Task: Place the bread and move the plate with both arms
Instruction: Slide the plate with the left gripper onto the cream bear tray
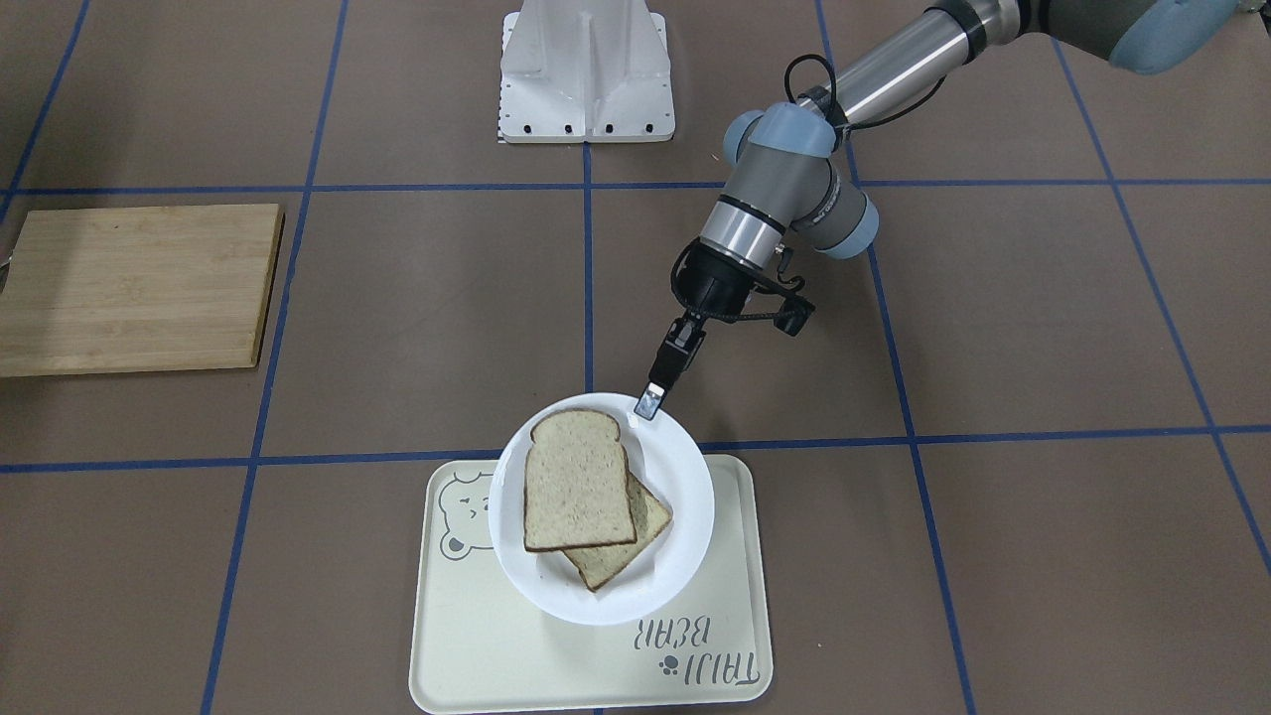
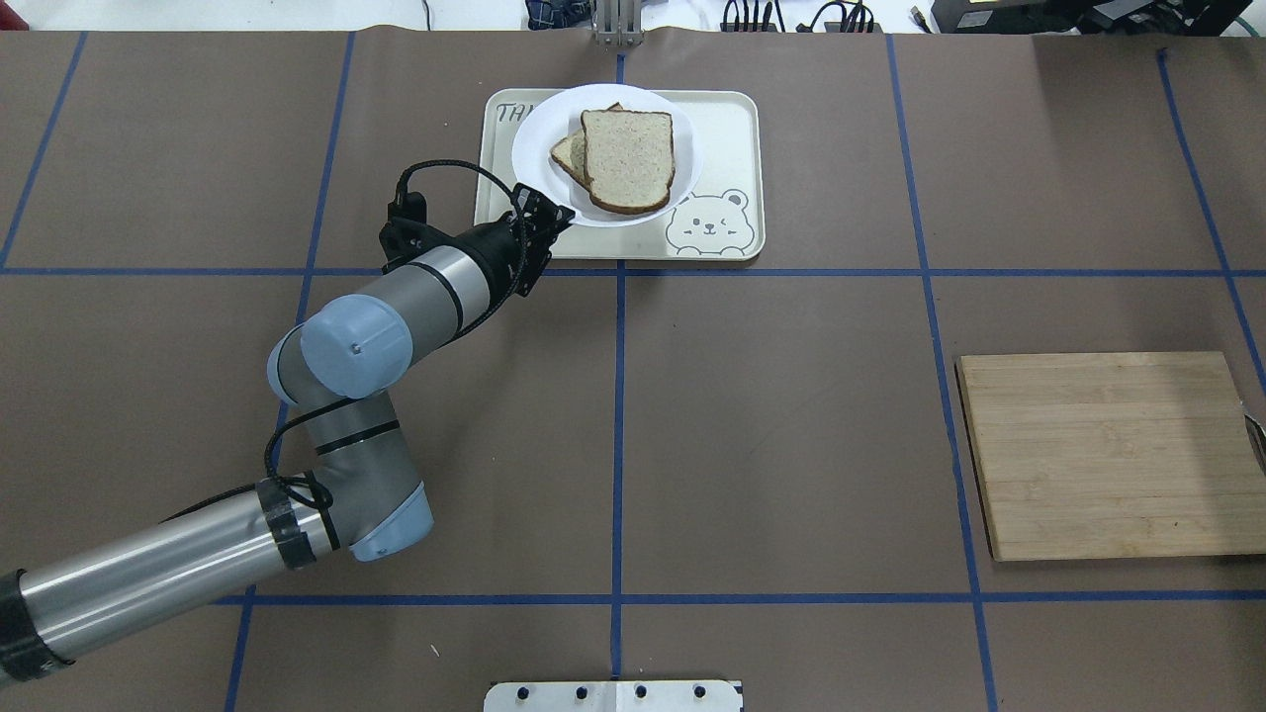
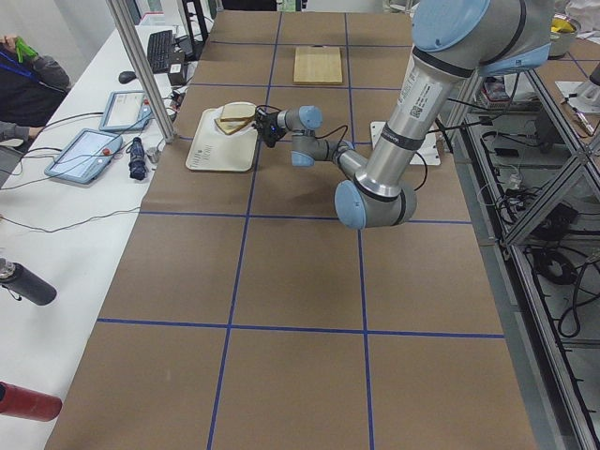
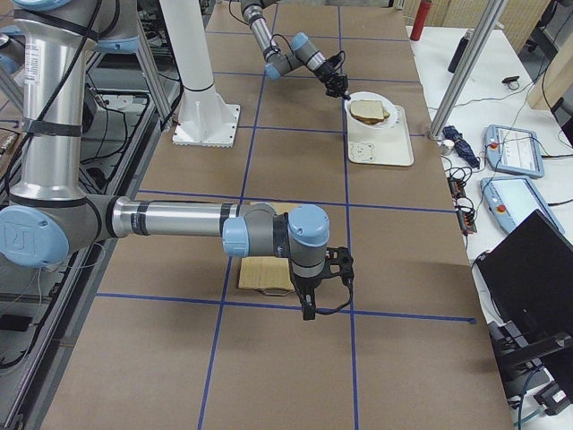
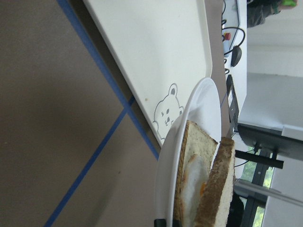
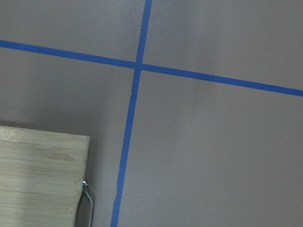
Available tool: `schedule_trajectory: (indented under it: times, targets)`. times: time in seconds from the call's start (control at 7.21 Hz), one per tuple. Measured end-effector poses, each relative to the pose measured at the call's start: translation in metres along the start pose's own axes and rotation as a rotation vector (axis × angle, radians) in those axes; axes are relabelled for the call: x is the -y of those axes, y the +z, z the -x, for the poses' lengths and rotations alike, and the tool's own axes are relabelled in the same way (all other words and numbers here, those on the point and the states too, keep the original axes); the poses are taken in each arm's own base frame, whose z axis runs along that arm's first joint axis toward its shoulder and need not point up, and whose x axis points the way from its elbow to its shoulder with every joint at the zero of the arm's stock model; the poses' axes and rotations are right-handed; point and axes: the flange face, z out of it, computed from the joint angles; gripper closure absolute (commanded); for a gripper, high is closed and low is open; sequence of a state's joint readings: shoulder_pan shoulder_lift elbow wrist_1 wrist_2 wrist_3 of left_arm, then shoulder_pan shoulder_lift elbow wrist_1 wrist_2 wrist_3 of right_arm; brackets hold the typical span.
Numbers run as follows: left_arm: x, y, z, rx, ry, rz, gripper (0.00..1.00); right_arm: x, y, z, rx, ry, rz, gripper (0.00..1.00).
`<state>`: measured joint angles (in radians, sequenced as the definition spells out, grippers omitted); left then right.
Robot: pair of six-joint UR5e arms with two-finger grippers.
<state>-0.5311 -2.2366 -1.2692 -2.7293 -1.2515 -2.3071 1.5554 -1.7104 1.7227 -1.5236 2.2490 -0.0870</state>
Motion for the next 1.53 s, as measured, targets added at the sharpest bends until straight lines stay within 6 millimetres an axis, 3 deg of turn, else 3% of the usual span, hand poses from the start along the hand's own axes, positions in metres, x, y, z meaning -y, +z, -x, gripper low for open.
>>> schedule_trajectory:
  times: [0.14,0.42,0.69,0.83,0.97,1.25,1.53]
  targets:
    - [0.004,0.027,-0.004,0.013,0.012,-0.068,1.00,0.000,0.000,0.000,-0.001,0.000,0.001,0.00]
    - [-0.010,0.067,-0.016,0.045,0.043,-0.164,1.00,-0.001,0.001,-0.001,-0.004,0.000,0.003,0.00]
    - [-0.026,0.076,-0.014,0.066,0.055,-0.166,0.48,-0.002,0.003,-0.003,-0.004,0.003,0.007,0.00]
    - [-0.034,0.076,-0.009,0.075,0.060,-0.157,0.17,-0.002,0.004,-0.003,-0.003,0.004,0.008,0.00]
    - [-0.040,0.073,-0.005,0.078,0.061,-0.147,0.02,-0.002,0.004,-0.004,-0.003,0.005,0.009,0.00]
    - [-0.048,0.062,-0.012,0.060,0.068,-0.121,0.02,-0.002,0.006,-0.005,-0.002,0.009,0.012,0.00]
    - [-0.047,0.029,-0.025,0.037,0.113,-0.064,0.02,-0.003,0.007,-0.005,-0.001,0.010,0.013,0.00]
